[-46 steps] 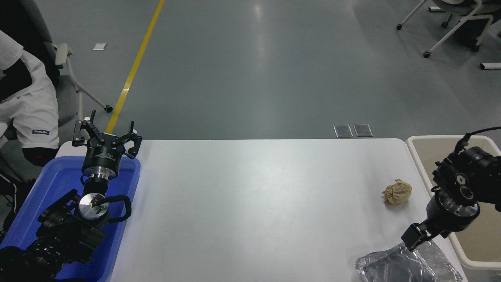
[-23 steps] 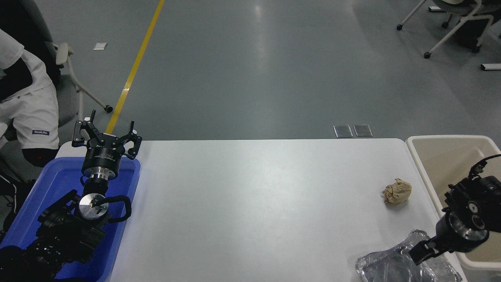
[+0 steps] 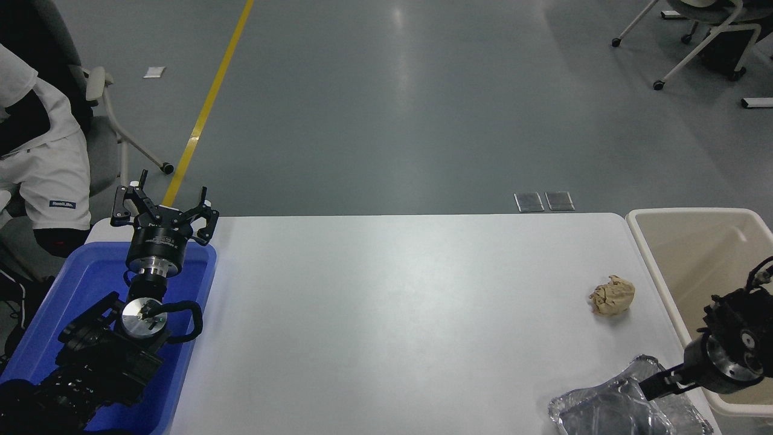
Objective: Pick up foil plate and place in dustbin
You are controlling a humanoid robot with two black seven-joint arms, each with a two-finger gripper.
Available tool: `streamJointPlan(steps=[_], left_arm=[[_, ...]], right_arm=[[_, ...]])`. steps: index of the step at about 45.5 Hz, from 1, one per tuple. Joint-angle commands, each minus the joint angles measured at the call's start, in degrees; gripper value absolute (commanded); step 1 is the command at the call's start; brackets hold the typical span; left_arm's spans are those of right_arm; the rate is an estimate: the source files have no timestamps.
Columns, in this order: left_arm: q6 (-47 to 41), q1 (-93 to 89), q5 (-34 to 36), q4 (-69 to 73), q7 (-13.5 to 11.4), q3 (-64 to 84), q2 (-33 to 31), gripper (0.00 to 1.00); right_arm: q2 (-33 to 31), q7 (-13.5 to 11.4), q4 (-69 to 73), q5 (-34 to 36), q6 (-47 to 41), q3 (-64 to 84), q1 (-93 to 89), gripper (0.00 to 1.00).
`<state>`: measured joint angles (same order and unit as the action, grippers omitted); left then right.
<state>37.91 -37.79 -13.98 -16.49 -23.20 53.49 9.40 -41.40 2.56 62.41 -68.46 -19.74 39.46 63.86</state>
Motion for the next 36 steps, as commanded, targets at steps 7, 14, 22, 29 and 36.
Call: streamJointPlan(steps=[7,14,22,29,36], left_arm=[[-0.03,0.0,0.0,-0.03,0.0,0.03,0.0,0.99],[-0.03,0.0,0.0,-0.03,0.0,0.03,-0.17,0.99],[-0.03,0.0,0.0,-0.03,0.0,-0.06,0.0,0.99],[0.05,0.0,0.0,-0.03,0.0,0.03,0.0,0.99],[0.05,0.0,0.0,-0.03,0.0,0.03,0.0,0.99]], right_arm=[[0.62,-0.27,-1.32,0.17,7.25,-0.96,-3.65,0.96],[0.62,-0.36,-1.59,0.17,9.28,-0.96,-4.53,0.95],[0.62,-0.45,-1.68,0.26,9.37,-0.96,-4.79,0.94],[0.18,-1.94,-1.68,1.13,9.2,-0.96,-5.23,0.67],[0.18,-7.56,-1.59,7.19,8.58,-0.35,-5.32,0.23]])
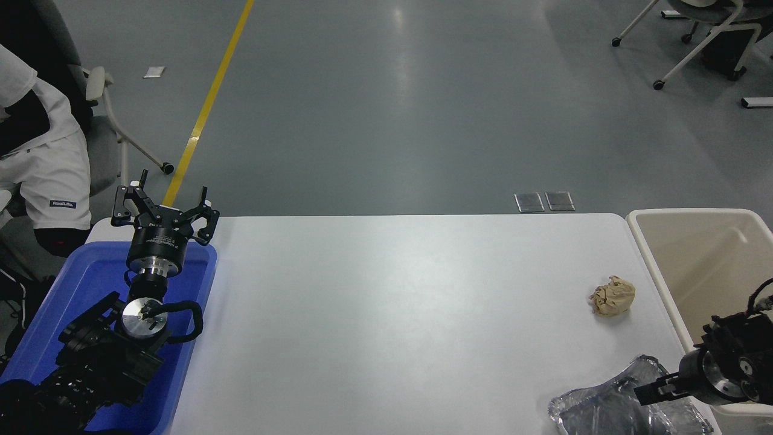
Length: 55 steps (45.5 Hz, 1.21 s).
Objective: Pick up foil plate and place in dustbin
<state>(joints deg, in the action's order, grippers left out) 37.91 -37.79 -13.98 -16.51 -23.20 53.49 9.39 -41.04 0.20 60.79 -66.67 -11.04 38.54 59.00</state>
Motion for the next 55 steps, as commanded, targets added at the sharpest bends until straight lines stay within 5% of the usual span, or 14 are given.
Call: streamJointPlan(steps=[1,8,33,42,55], left_arm=[[0.06,0.0,0.0,-0.01,0.0,0.03,-0.16,0.99],[0.06,0.0,0.0,-0.01,0.0,0.03,0.01,0.99],[0.06,0.0,0.0,-0.01,0.0,0.03,0.01,0.99],[0.06,0.0,0.0,-0.01,0.0,0.03,0.01,0.99],[0.06,0.0,0.09,-0.01,0.0,0.03,0.01,0.99]], right_arm=[[-0.18,-5.56,0.03,6.02,-0.12,0.57,-0.47,0.18],[-0.18,-5.74,0.38,7.34,-0.38,0.66,-0.47,0.0],[-0.26,-5.74,1.0,13.05,-4.25,0.49,0.76,0.0],[-2.2,-5.39,2.84,19.82,-11.1,0.31,6.21,0.0],[-5.36,-5.56,5.75,20.17,-20.06,0.75,15.0,0.0]])
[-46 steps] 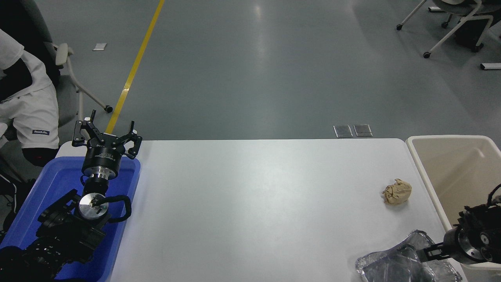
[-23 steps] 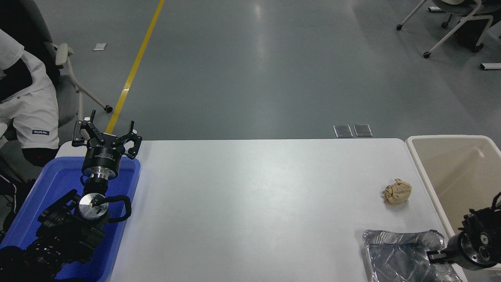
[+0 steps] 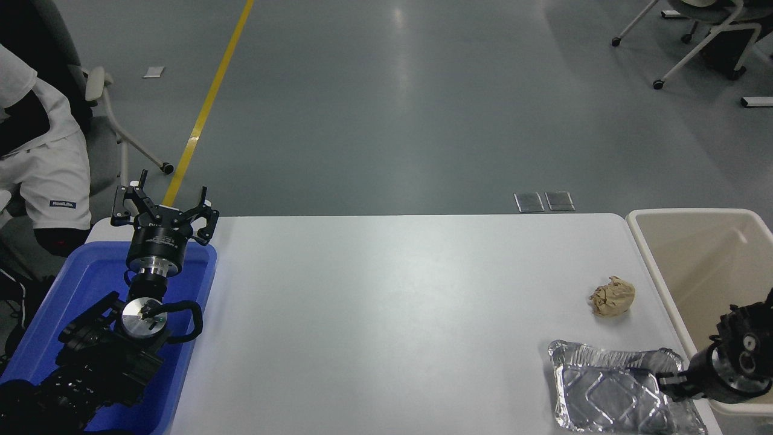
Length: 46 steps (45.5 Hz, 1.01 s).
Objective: Pick up foil plate and place in dustbin
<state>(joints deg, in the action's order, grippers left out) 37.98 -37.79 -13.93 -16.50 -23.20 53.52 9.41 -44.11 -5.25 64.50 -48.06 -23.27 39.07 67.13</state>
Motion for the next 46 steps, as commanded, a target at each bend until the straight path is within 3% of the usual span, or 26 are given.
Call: streamJointPlan(steps=[1,23,46], left_arm=[[-0.01,0.0,0.05,-0.02,0.0,0.0,0.0,0.99],[-0.01,0.0,-0.04,-0.02,0.0,0.0,0.0,0.99],[-0.01,0.0,-0.04,-0.02,0.0,0.0,0.0,0.99]], right_arm=[[-2.55,-0.12,2.29,1.56,-8.72,0.21,7.57,0.0],[-3.26,-0.29,10.12,1.65,-21.73,9.35,28.49,0.0],[-0.98,-0.29,17.15,7.27,-21.73,19.81,53.54,0.0]])
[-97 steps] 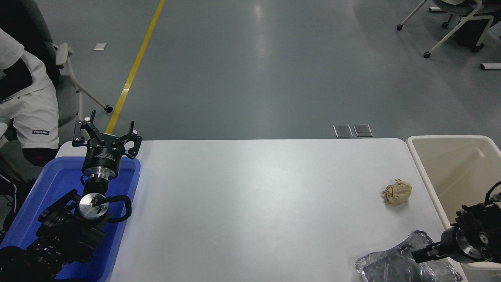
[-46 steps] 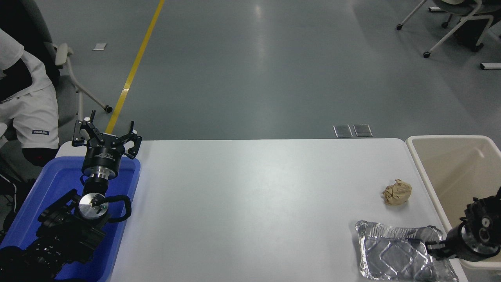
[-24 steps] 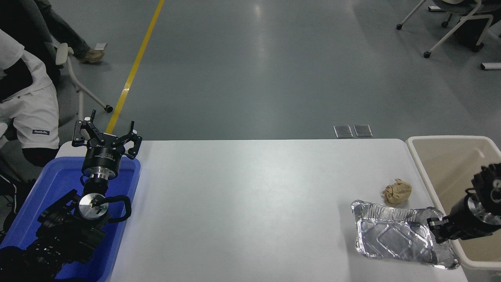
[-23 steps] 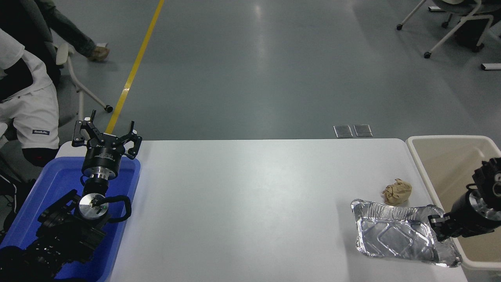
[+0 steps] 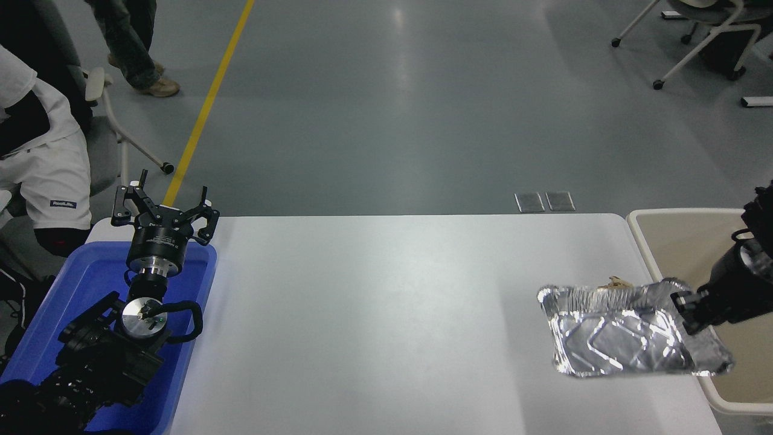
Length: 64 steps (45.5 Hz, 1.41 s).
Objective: Pick up foil plate and place in dustbin
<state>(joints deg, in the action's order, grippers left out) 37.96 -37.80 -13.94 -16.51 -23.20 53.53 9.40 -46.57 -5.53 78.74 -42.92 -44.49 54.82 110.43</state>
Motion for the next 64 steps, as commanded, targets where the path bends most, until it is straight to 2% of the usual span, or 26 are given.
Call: streamJointPlan(steps=[1,13,39,54,64], left_arm=[[0.01,0.01,0.05,0.07,0.0,0.0,0.0,0.99],[0.01,0.01,-0.03,-0.02,0.0,0.0,0.0,0.99],[0.01,0.01,-0.03,-0.02,0.0,0.0,0.0,0.99],[0.01,0.01,0.05,-0.02,0.0,0.0,0.0,0.99],[0.01,0.01,-0.03,-0.02,0.0,0.0,0.0,0.99]], right_arm=[[1.57,-0.01,3.08,2.57,-0.51,4.24,11.11,0.0],[2.89,-0.01,4.14,5.3,-0.51,5.82,19.29,0.0],[3.51,-0.01,4.67,5.3,-0.51,5.82,27.03,0.0],[0.61,-0.1,3.53,4.43,-0.51,7.93,25.71,0.0],[-2.55,-0.1,-2.01,4.16,-0.51,8.54,22.46,0.0]])
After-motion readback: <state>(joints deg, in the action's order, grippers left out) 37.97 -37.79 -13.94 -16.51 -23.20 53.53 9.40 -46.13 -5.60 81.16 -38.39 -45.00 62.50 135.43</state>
